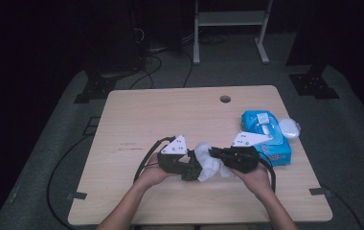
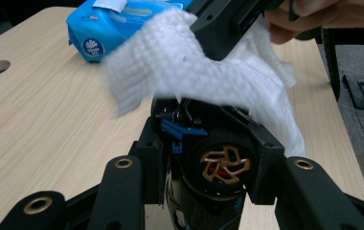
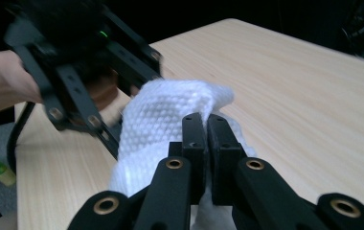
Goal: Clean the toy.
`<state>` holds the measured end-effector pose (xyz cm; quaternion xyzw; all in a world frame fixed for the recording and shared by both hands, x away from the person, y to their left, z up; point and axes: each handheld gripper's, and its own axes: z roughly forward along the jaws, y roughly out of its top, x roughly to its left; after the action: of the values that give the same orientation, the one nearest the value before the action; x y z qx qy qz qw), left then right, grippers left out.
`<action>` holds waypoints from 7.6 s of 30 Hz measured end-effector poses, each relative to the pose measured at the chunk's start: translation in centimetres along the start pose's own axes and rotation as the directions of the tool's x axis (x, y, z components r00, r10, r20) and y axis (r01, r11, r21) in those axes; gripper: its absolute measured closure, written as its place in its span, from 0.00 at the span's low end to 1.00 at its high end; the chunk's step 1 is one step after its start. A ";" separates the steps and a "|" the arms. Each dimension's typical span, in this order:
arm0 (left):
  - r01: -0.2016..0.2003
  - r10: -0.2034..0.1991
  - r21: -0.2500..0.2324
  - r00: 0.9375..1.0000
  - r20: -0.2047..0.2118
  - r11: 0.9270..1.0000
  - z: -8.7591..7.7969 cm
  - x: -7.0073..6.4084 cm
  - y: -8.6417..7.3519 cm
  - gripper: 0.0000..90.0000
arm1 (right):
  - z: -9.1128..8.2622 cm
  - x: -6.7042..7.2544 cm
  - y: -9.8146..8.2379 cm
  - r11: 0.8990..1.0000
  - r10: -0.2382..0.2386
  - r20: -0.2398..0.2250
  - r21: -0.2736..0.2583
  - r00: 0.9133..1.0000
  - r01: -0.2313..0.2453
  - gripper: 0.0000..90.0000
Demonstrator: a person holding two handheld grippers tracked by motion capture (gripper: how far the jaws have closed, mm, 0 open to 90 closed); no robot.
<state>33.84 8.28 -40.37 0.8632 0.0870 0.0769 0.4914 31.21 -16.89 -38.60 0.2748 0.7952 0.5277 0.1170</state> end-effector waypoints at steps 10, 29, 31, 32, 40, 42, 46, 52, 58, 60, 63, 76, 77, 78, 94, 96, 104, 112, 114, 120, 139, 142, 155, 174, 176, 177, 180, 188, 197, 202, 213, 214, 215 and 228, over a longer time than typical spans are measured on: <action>-0.004 0.004 0.004 1.000 0.001 1.000 0.2 0.0 0.2 0.65 | -0.3 0.1 0.3 1.000 0.009 -0.016 -0.017 1.000 -0.009 0.96; -0.014 0.014 0.012 1.000 0.005 1.000 0.7 -0.1 0.5 0.65 | -0.7 1.9 2.1 0.998 -0.062 -0.036 -0.025 0.997 0.061 0.96; -0.015 0.015 0.011 1.000 0.011 1.000 0.8 -0.1 0.5 0.65 | -0.3 2.2 2.2 0.998 -0.064 -0.042 -0.013 0.997 0.063 0.96; -0.017 0.017 0.010 1.000 0.011 1.000 0.9 -0.1 0.6 0.65 | -0.1 2.2 2.1 0.998 -0.063 -0.044 -0.007 0.997 0.063 0.96; -0.006 0.006 0.020 1.000 0.020 1.000 1.1 -0.1 0.6 0.65 | 0.1 1.5 1.4 0.999 -0.038 -0.028 0.015 0.999 0.039 0.96; -0.008 0.008 0.026 1.000 0.023 1.000 1.2 -0.2 0.7 0.65 | 0.1 1.4 1.3 0.999 -0.041 -0.023 0.017 0.999 0.042 0.96; -0.016 0.015 0.048 1.000 0.025 0.999 1.4 -0.2 0.9 0.65 | -0.1 1.3 0.9 0.999 -0.035 -0.013 0.016 0.999 0.036 0.96; -0.025 0.022 0.086 0.999 0.029 0.996 1.8 -0.2 0.9 0.65 | -0.3 0.7 0.0 1.000 -0.011 -0.003 0.016 1.000 0.011 0.96; -0.037 0.033 0.150 0.999 0.030 0.988 2.2 -0.2 0.8 0.65 | -0.1 0.2 -1.2 0.999 0.020 0.012 0.035 1.000 -0.021 0.96; -0.051 0.046 0.186 0.999 0.030 0.981 2.5 -0.4 0.6 0.64 | 0.2 0.0 -2.0 0.998 0.038 0.015 0.051 0.999 -0.039 0.96; -0.072 0.067 0.232 0.997 0.030 0.970 2.8 -0.5 0.3 0.64 | 0.6 -0.3 -3.0 0.995 0.061 0.018 0.074 0.998 -0.062 0.96; -0.075 0.064 0.326 0.997 0.046 0.942 3.9 -0.7 -0.5 0.68 | 2.7 1.0 -3.0 0.995 0.051 -0.041 0.084 0.998 -0.048 0.96; -0.074 0.063 0.329 0.997 0.046 0.942 3.9 -0.7 -0.5 0.68 | 3.0 0.9 -3.3 0.994 0.060 -0.043 0.093 0.997 -0.056 0.96; -0.077 0.065 0.331 0.997 0.047 0.940 3.8 -0.7 -0.5 0.68 | 3.3 0.8 -3.7 0.993 0.069 -0.042 0.103 0.997 -0.065 0.96; -0.001 -0.001 0.323 1.000 0.007 0.946 -0.4 -0.6 -3.7 0.58 | 3.6 0.8 -4.1 0.992 0.073 -0.046 0.108 0.996 -0.067 0.96; 0.015 -0.015 0.319 1.000 -0.004 0.947 -0.7 -0.5 -4.2 0.58 | 3.6 0.7 -4.1 0.992 0.074 -0.045 0.110 0.996 -0.068 0.96; -0.012 0.016 0.268 1.000 -0.011 0.963 -0.7 -0.4 -4.5 0.66 | 3.5 0.8 -4.0 0.991 0.073 -0.035 0.116 0.997 -0.068 0.96; -0.055 0.056 0.240 0.998 0.005 0.969 0.4 1.1 -3.5 0.71 | 3.0 -0.5 -3.8 0.989 0.095 0.001 0.113 0.995 -0.094 0.96; -0.065 0.065 0.244 0.998 0.011 0.968 0.5 1.3 -3.3 0.71 | 3.2 -0.9 -3.8 0.988 0.103 0.006 0.112 0.995 -0.103 0.96; -0.037 0.032 0.223 0.999 0.026 0.974 0.6 2.0 -3.5 0.71 | 3.3 -1.5 -4.0 0.987 0.123 -0.002 0.109 0.992 -0.122 0.96; 0.119 -0.137 0.180 0.986 0.092 0.977 -0.7 2.8 -3.6 0.58 | 2.7 -0.7 -4.5 0.990 0.093 -0.021 0.112 0.995 -0.091 0.96; 0.119 -0.140 0.192 0.985 0.098 0.974 -0.5 2.6 -3.6 0.56 | 2.5 -0.4 -4.6 0.989 0.090 -0.027 0.117 0.996 -0.087 0.96; 0.111 -0.135 0.236 0.987 0.086 0.965 0.3 1.6 -4.1 0.46 | 2.1 0.3 -5.1 0.988 0.084 -0.044 0.133 0.995 -0.078 0.96; 0.046 -0.063 0.269 0.996 0.056 0.962 1.6 -1.2 -4.3 0.37 | 1.7 0.9 -7.6 0.968 0.083 -0.051 0.240 0.995 -0.069 0.96; 0.036 -0.052 0.262 0.997 0.053 0.964 1.7 -1.4 -4.2 0.37 | 1.8 0.9 -7.8 0.966 0.087 -0.044 0.247 0.995 -0.073 0.96; 0.029 -0.041 0.274 0.998 0.037 0.961 1.7 -1.5 -4.1 0.37 | 1.7 0.9 -7.9 0.965 0.089 -0.042 0.249 0.995 -0.076 0.96; 0.033 -0.040 0.282 0.999 0.019 0.959 1.8 -1.5 -4.0 0.33 | 1.5 0.8 -7.9 0.968 0.094 -0.044 0.239 0.995 -0.080 0.96; 0.015 -0.016 0.294 1.000 0.002 0.956 2.8 -1.7 -3.7 0.28 | -0.8 0.3 -7.4 0.978 0.135 -0.051 0.169 0.989 -0.125 0.96; 0.044 -0.047 0.340 0.999 0.003 0.940 4.6 -1.4 -3.6 0.23 | -3.0 -0.3 -7.7 0.981 0.157 -0.036 0.117 0.987 -0.151 0.96; 0.051 -0.056 0.367 0.998 0.005 0.929 5.3 -1.3 -3.5 0.21 | -3.3 -0.5 -7.7 0.981 0.168 -0.043 0.101 0.985 -0.163 0.96; 0.025 -0.021 0.386 1.000 -0.014 0.922 5.9 -1.7 -3.6 0.28 | -4.0 -0.9 -8.0 0.980 0.182 -0.032 0.090 0.983 -0.178 0.96; 0.028 -0.026 0.386 1.000 -0.010 0.922 5.9 -1.7 -3.6 0.29 | -4.0 -1.0 -8.0 0.980 0.185 -0.031 0.086 0.982 -0.182 0.96; 0.028 -0.029 0.388 1.000 -0.003 0.921 5.8 -1.6 -3.6 0.29 | -4.0 -1.0 -8.0 0.979 0.187 -0.030 0.087 0.982 -0.184 0.96; 0.001 -0.004 0.386 1.000 0.006 0.923 5.8 -0.8 -2.9 0.29 | -5.2 -1.5 -8.0 0.978 0.195 0.000 0.071 0.981 -0.195 0.96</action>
<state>34.15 4.75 -45.82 0.9431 0.0999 0.0546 0.3123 27.50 -24.10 -43.85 0.3535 0.7831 0.5090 0.0520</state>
